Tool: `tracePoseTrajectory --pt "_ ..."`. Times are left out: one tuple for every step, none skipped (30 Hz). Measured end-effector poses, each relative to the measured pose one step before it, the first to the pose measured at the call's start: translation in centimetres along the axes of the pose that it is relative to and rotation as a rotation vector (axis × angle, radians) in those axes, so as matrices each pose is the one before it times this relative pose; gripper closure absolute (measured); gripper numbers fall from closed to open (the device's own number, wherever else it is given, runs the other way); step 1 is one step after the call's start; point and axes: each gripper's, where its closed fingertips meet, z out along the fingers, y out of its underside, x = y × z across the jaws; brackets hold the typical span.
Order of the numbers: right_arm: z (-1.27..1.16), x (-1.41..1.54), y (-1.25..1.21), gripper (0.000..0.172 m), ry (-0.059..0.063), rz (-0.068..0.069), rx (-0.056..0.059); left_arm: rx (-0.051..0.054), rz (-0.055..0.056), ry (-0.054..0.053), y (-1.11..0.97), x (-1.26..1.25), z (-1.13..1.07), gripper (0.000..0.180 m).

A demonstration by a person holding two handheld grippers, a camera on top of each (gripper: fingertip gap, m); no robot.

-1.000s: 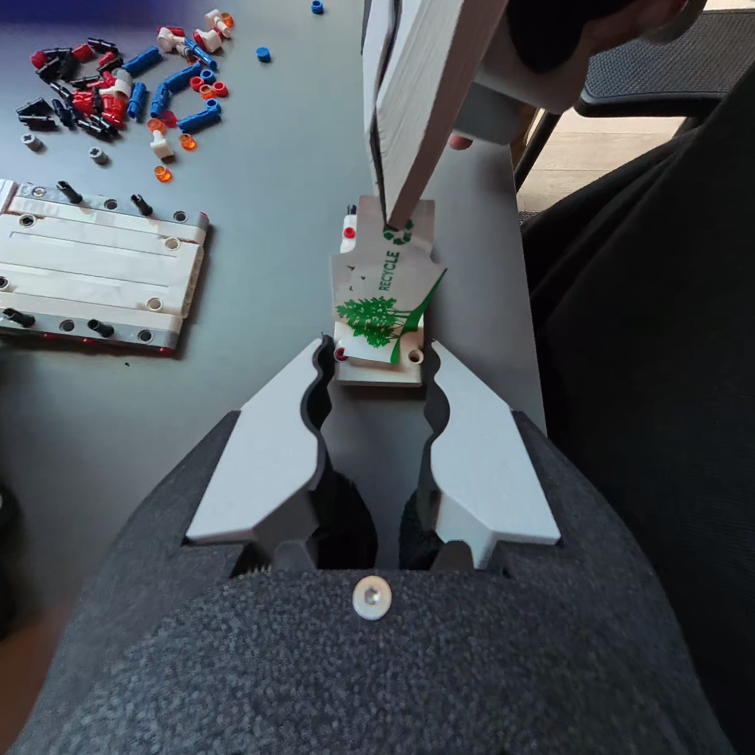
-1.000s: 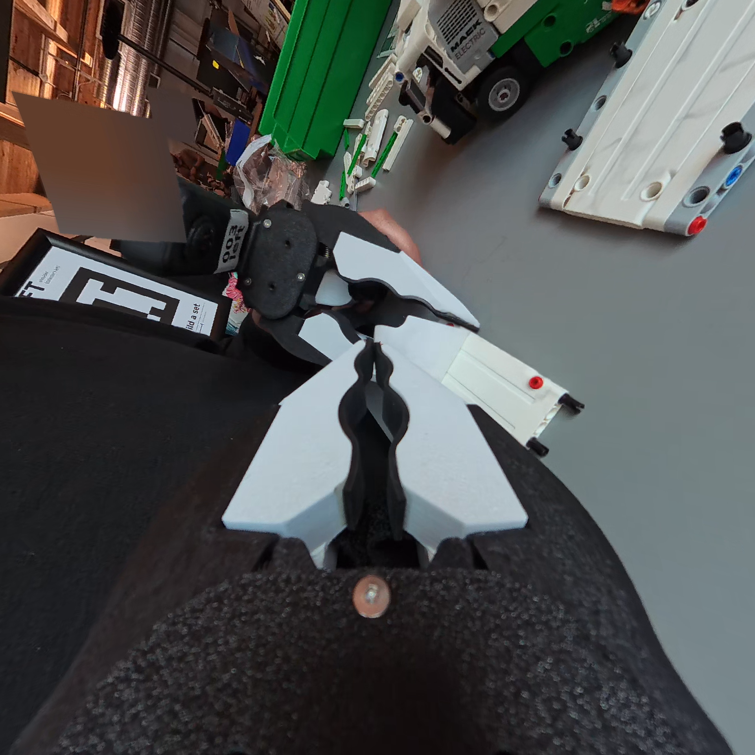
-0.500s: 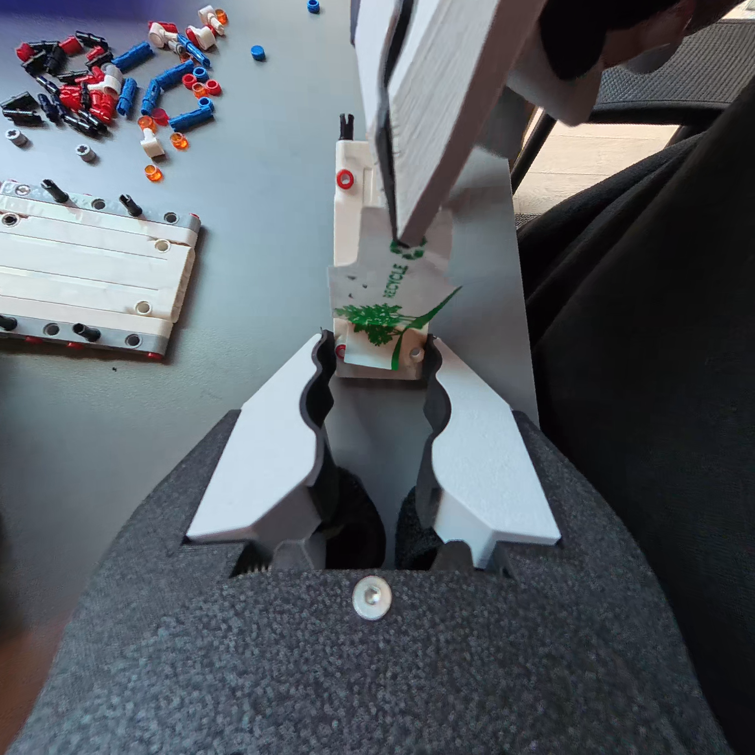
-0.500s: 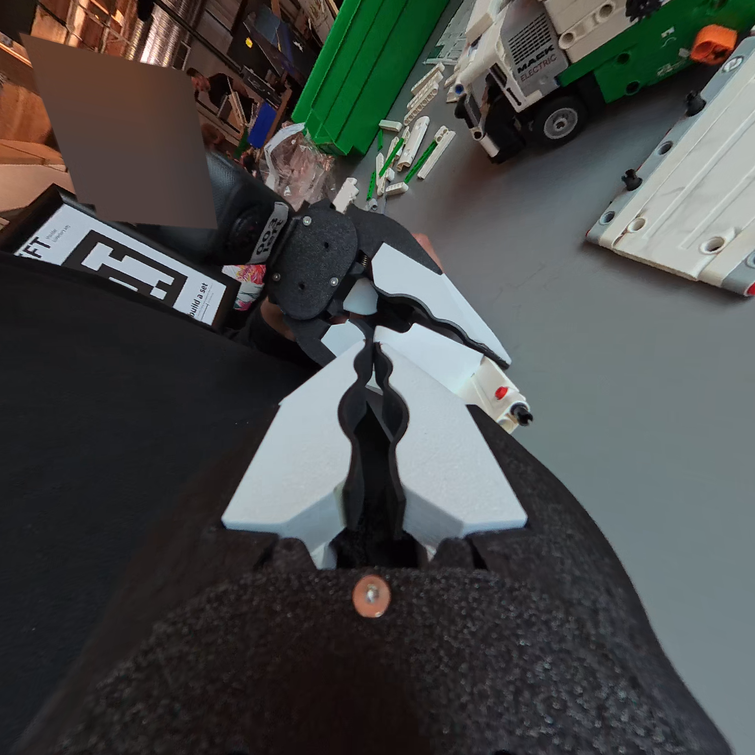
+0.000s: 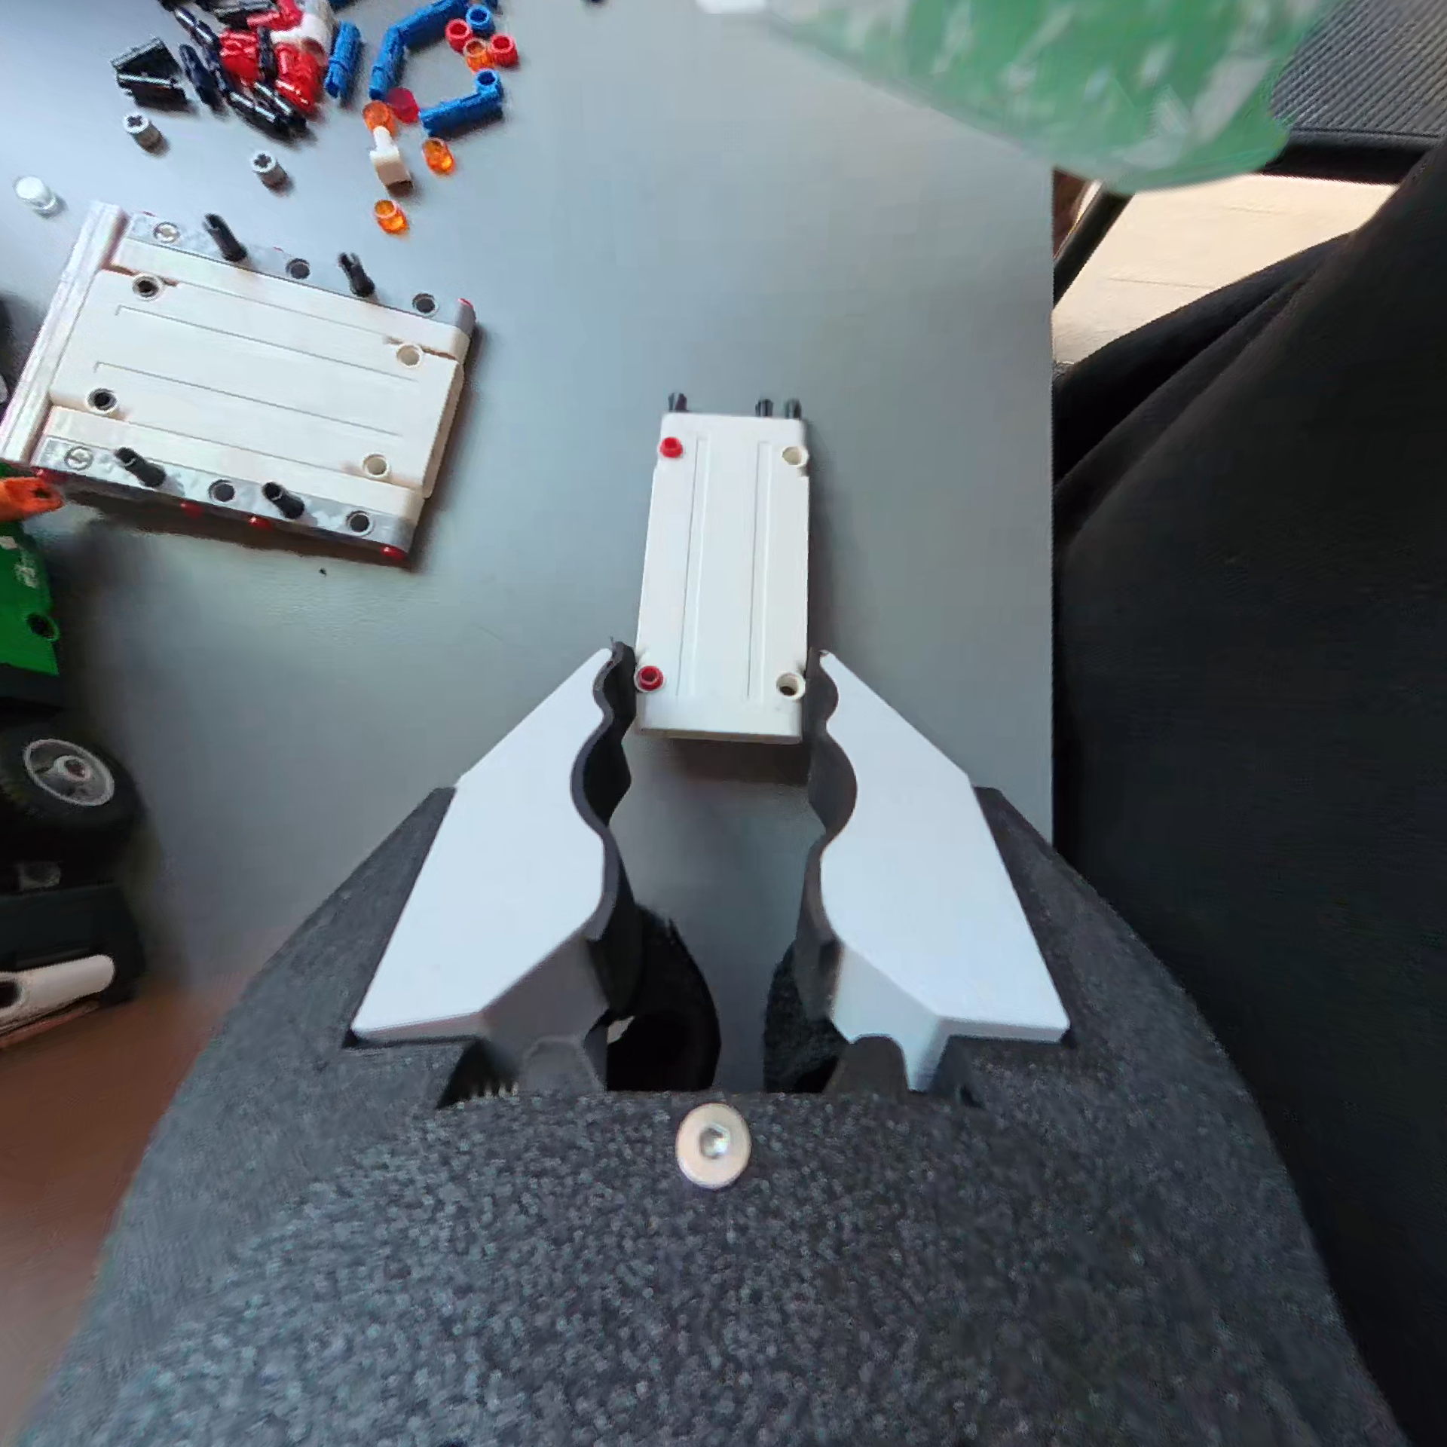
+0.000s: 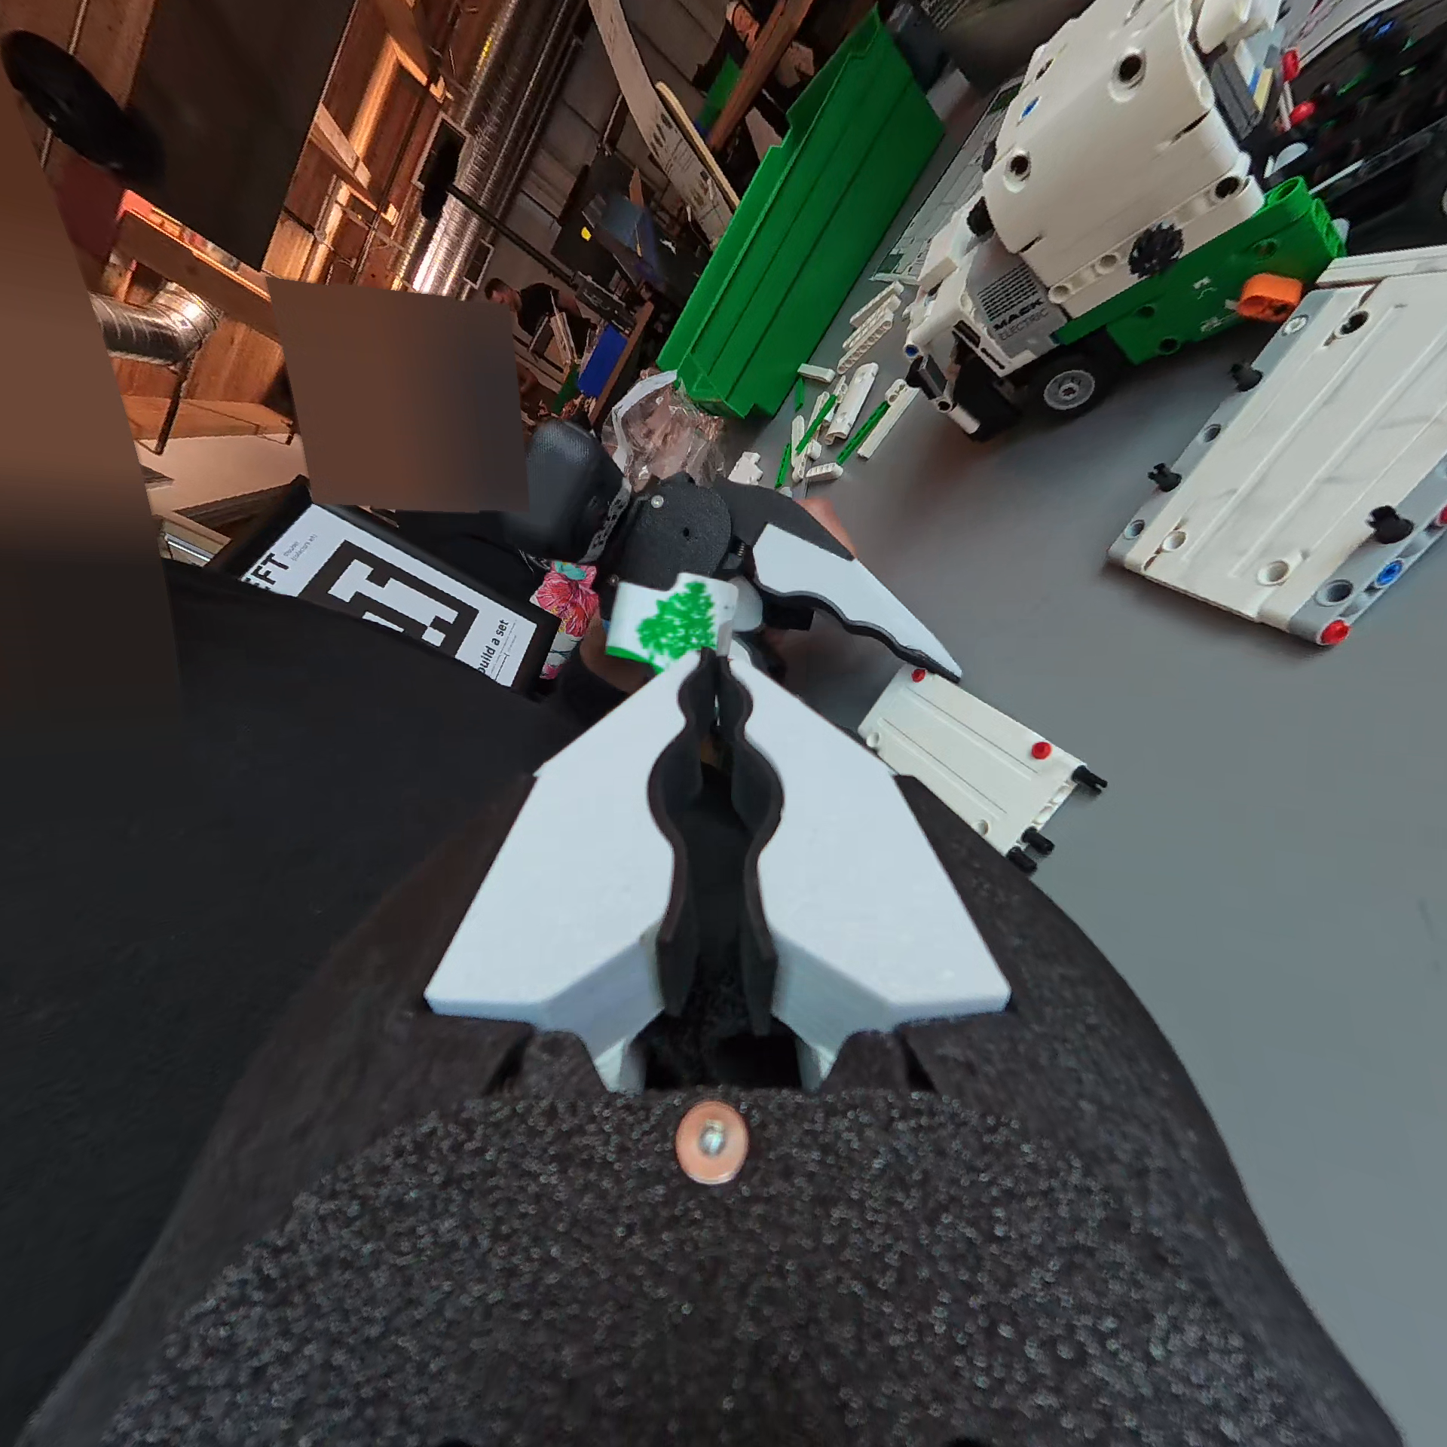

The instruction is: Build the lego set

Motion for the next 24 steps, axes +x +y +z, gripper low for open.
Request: tracePoseTrajectory --pt "0.195 0.040 0.068 0.172 -0.0035 0.0042 -0.0033 0.0161 -0.0101 0.0105 -0.212 0.151 -0.258 0.138" --pt "0.159 0.163 -0.009 0.172 0.0019 0.0076 0.0012 0.0182 -0.0118 0.0096 -0.257 0.218 -0.288 0.135" --pt "0.128 0.253 -0.023 0.172 0.0072 0.0072 0.0029 0.0198 -0.0152 0.0011 -0.256 0.104 -0.335 0.132" --pt "0.115 0.304 -0.010 0.172 0.0153 0.0024 0.0018 0.0204 -0.0179 -0.0044 -0.225 0.035 -0.411 0.129" --pt "0.099 0.332 0.063 0.172 0.0225 -0.0036 -0.0008 0.0252 -0.0225 -0.0053 -0.241 0.010 -0.539 0.129" --pt "0.102 0.334 0.105 0.172 0.0273 -0.0074 -0.0013 0.0335 -0.0350 -0.0060 -0.327 -0.021 -0.648 0.129" --pt "0.108 0.289 0.119 0.172 0.0263 -0.0104 -0.0001 0.0389 -0.0469 -0.0015 -0.385 -0.007 -0.690 0.129" --pt "0.153 0.185 0.222 0.172 0.0191 -0.0105 -0.0062 0.0410 -0.0519 0.0010 -0.391 0.023 -0.689 0.129" --pt "0.194 0.113 0.299 0.172 0.0116 -0.0075 -0.0113 0.0388 -0.0554 -0.0017 -0.326 -0.006 -0.630 0.129" --pt "0.179 0.156 0.259 0.172 0.0116 -0.0047 -0.0061 0.0374 -0.0583 0.0040 -0.288 0.048 -0.557 0.127" --pt "0.167 0.246 0.230 0.172 0.0147 -0.0039 -0.0048 0.0413 -0.0628 0.0131 -0.319 0.142 -0.493 0.126" --pt "0.158 0.255 0.279 0.172 0.0126 -0.0036 -0.0080 0.0482 -0.0700 0.0140 -0.421 0.099 -0.450 0.123" --pt "0.114 0.140 0.201 0.172 0.0045 0.0003 -0.0035 0.0519 -0.0743 0.0177 -0.506 0.106 -0.418 0.123" --pt "0.079 0.103 0.104 0.172 0.0028 0.0033 0.0016 0.0544 -0.0771 0.0201 -0.566 0.110 -0.384 0.122" --pt "0.048 0.094 0.098 0.172 0.0044 -0.0016 0.0004 0.0576 -0.0757 0.0199 -0.624 0.094 -0.338 0.121" --pt "0.046 0.016 0.111 0.172 0.0020 -0.0055 -0.0020 0.0499 -0.0642 0.0221 -0.537 0.163 -0.245 0.120" --pt "0.016 -0.084 0.037 0.172 -0.0022 -0.0072 0.0017 0.0274 -0.0457 0.0118 -0.209 0.112 -0.050 0.120" --pt "0.001 -0.107 -0.008 0.172 -0.0027 -0.0074 0.0039 0.0013 -0.0227 -0.0128 0.170 -0.168 0.142 0.119" --pt "0.005 0.010 0.002 0.172 0.0040 -0.0045 0.0023 -0.0162 -0.0014 -0.0305 0.432 -0.324 0.273 0.118" --pt "0.014 0.067 0.018 0.172 0.0069 -0.0036 0.0009 -0.0219 0.0050 -0.0376 0.516 -0.357 0.347 0.118" --pt "0.008 0.087 0.004 0.172 0.0089 -0.0048 0.0026 -0.0160 -0.0025 -0.0332 0.387 -0.273 0.321 0.118" --pt "0.017 0.134 0.022 0.172 0.0128 -0.0047 0.0010 -0.0026 -0.0130 -0.0109 0.170 0.054 0.256 0.118" --pt "0.011 0.181 0.055 0.172 0.0148 -0.0052 -0.0005 0.0067 -0.0226 0.0035 0.025 0.221 0.167 0.120" --pt "0.021 0.066 0.037 0.172 0.0081 -0.0083 0.0007 0.0086 -0.0250 -0.0007 -0.023 0.090 0.104 0.120"
